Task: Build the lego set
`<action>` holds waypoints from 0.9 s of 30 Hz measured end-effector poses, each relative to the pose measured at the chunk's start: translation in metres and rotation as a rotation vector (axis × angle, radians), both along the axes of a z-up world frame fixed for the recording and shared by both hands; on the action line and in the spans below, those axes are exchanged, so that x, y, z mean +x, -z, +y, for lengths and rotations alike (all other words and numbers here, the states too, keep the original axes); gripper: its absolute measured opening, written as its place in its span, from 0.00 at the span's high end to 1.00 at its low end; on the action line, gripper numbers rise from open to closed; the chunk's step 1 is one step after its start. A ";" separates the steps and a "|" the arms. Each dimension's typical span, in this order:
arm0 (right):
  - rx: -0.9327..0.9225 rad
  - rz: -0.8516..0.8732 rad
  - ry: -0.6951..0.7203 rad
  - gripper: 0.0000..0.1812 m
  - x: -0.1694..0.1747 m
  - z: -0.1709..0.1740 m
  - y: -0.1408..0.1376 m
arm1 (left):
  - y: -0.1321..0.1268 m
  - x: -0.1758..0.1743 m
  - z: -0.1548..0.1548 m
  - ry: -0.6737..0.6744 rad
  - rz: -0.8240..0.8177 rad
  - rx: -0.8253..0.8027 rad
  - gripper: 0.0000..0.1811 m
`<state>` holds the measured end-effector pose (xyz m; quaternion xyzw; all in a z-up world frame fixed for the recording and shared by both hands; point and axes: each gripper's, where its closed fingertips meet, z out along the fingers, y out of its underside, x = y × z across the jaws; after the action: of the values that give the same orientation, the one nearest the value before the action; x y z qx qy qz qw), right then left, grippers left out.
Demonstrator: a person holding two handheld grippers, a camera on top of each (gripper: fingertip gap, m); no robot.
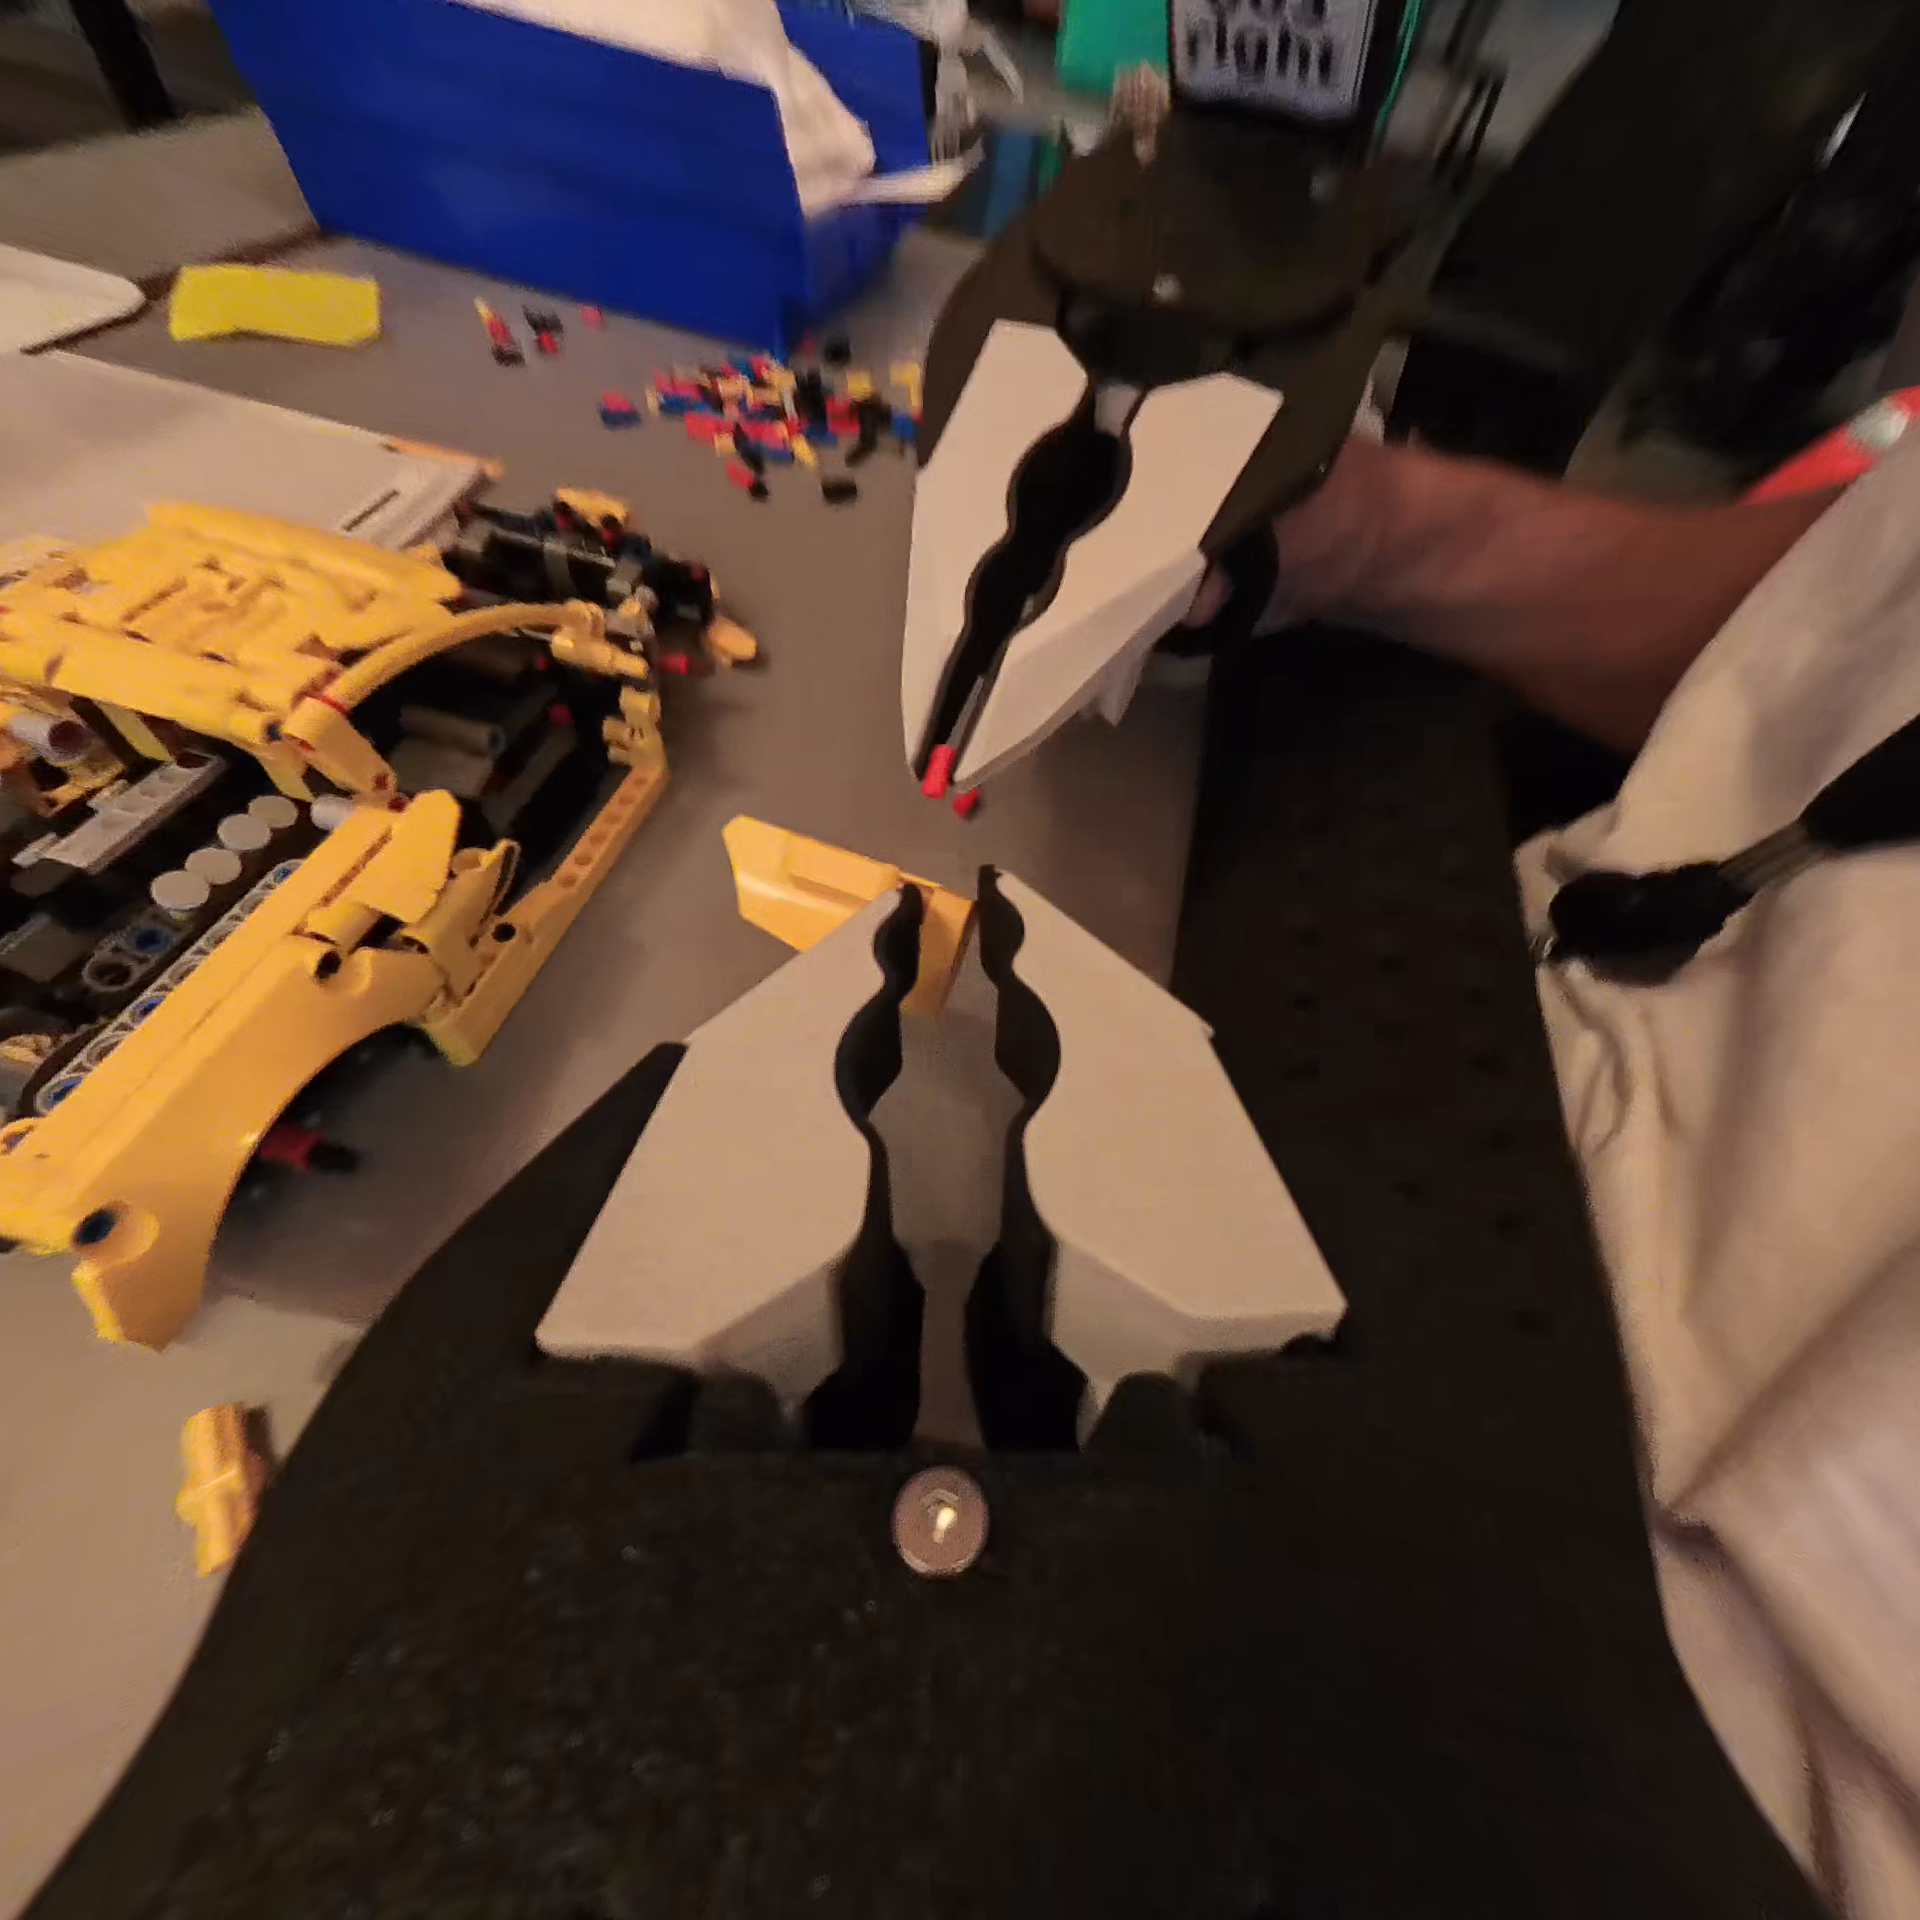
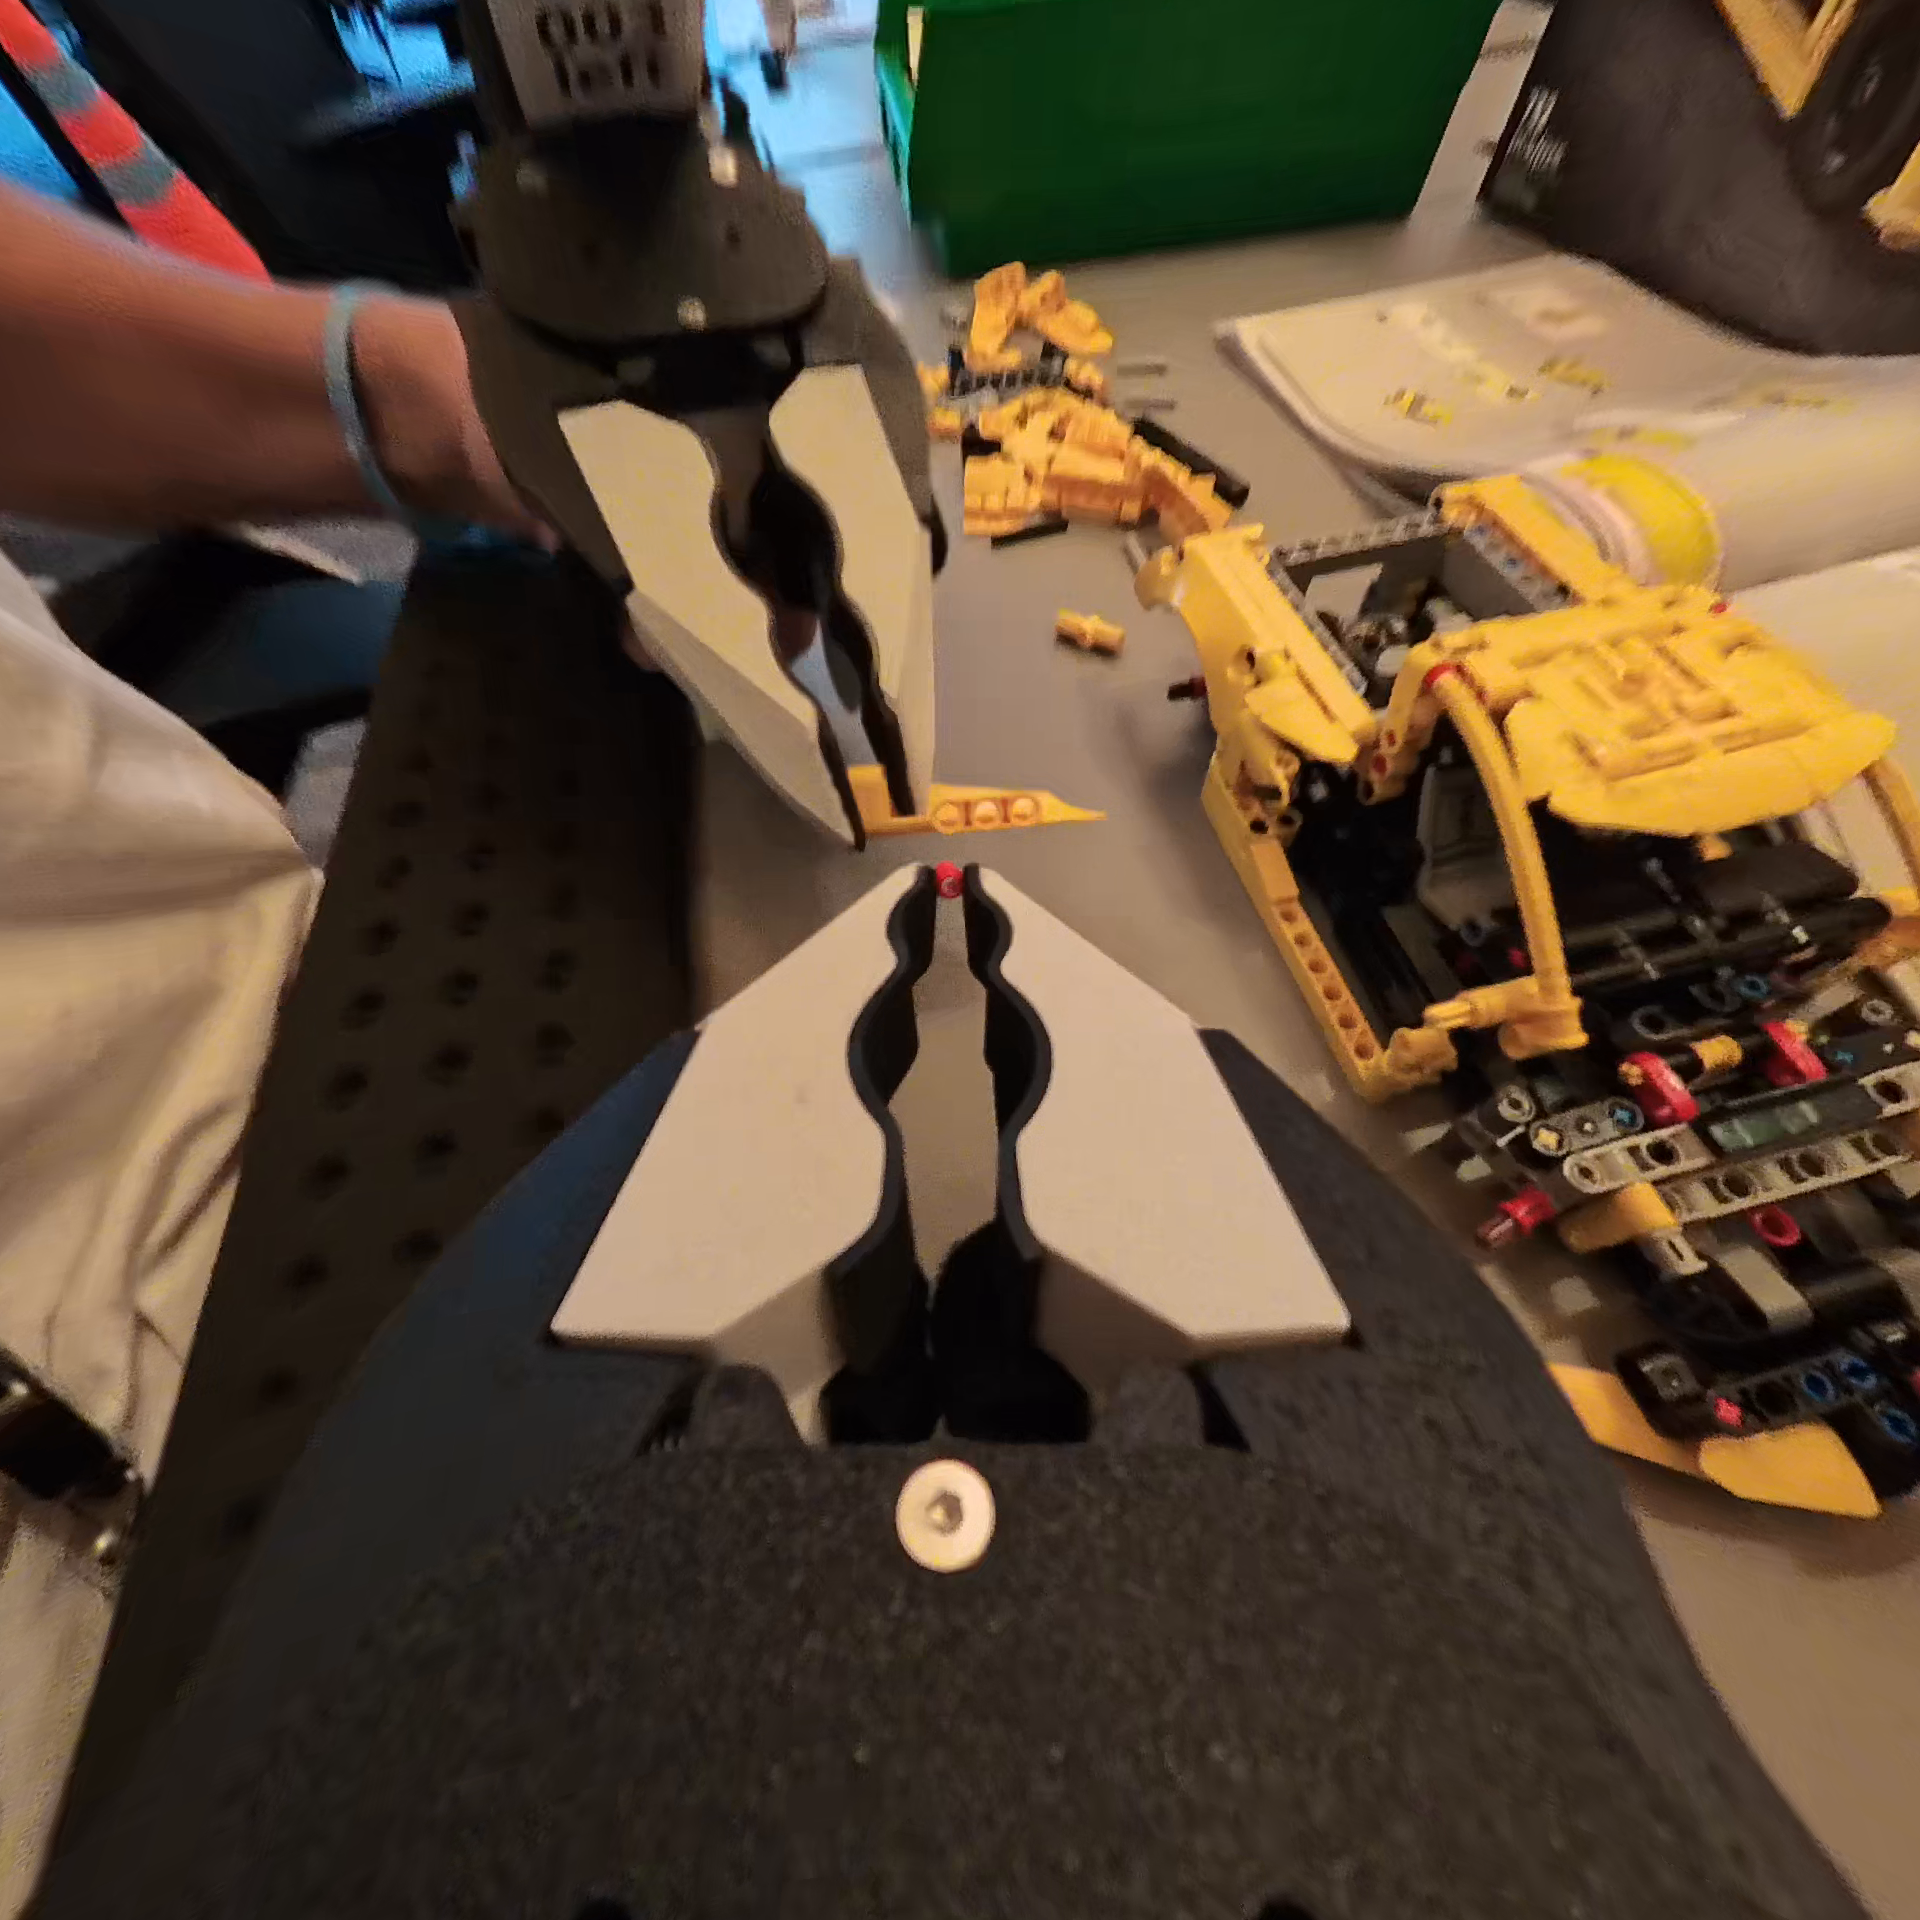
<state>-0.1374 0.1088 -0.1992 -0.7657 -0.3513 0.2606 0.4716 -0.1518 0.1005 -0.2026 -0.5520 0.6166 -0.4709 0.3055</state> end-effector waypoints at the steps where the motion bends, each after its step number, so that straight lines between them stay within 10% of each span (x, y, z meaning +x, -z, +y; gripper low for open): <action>1: 0.022 0.037 0.006 0.98 -0.001 0.001 -0.008 | -0.006 0.002 0.000 -0.017 -0.033 -0.032 0.94; 27: -0.220 -0.072 -0.057 0.98 -0.011 -0.005 0.021 | 0.018 0.005 -0.018 0.076 -0.020 0.398 0.96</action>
<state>-0.1486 0.1034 -0.2204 -0.8115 -0.3588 0.2830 0.3641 -0.1466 0.0825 -0.2206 -0.4522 0.7149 -0.3566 0.3967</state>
